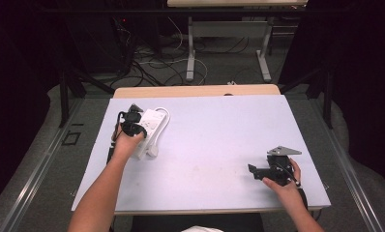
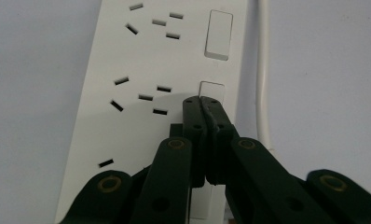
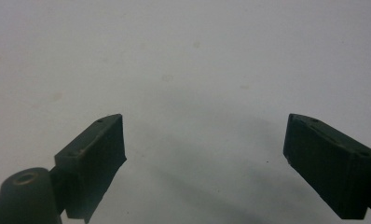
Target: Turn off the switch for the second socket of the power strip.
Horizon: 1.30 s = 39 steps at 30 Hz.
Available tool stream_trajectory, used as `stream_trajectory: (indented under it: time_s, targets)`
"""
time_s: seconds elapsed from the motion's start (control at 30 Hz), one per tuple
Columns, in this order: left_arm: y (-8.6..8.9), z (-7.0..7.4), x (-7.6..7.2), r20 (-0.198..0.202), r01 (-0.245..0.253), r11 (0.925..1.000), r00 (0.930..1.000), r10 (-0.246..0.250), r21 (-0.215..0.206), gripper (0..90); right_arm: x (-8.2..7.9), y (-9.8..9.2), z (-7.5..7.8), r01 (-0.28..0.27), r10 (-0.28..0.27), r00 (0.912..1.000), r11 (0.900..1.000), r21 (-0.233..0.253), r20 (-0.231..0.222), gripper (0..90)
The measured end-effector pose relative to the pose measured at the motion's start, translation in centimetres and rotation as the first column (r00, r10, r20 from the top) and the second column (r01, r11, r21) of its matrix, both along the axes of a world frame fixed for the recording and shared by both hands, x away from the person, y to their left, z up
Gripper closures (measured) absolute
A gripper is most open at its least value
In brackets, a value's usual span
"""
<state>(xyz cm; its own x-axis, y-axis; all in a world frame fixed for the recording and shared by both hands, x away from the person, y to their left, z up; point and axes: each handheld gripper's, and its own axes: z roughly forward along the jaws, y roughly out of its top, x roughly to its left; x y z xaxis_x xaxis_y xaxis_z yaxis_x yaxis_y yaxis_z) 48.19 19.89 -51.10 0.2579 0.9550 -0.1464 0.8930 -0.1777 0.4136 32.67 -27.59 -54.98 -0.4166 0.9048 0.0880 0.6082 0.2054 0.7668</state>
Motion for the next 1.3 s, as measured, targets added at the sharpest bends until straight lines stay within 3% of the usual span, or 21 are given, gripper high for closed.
stream_trajectory:
  time_s: [0.23,0.7,1.3]
  targets:
    - [-0.02,0.02,0.03,0.000,-0.001,1.0000,1.0000,0.001,-0.003,88.5,0.03,-0.07,-0.02,-0.001,0.001,1.0000,1.000,-0.003,0.005,12.2]
    - [-0.40,0.04,0.07,0.047,0.011,0.9999,0.9988,-0.012,0.002,78.4,0.04,-0.13,-0.03,0.002,-0.002,1.0000,1.000,-0.001,0.005,12.5]
    - [-0.29,0.81,-0.10,0.153,0.008,0.9997,0.9882,-0.004,-0.024,57.3,0.04,-0.09,-0.02,0.000,0.000,1.0000,1.000,0.000,0.008,12.7]
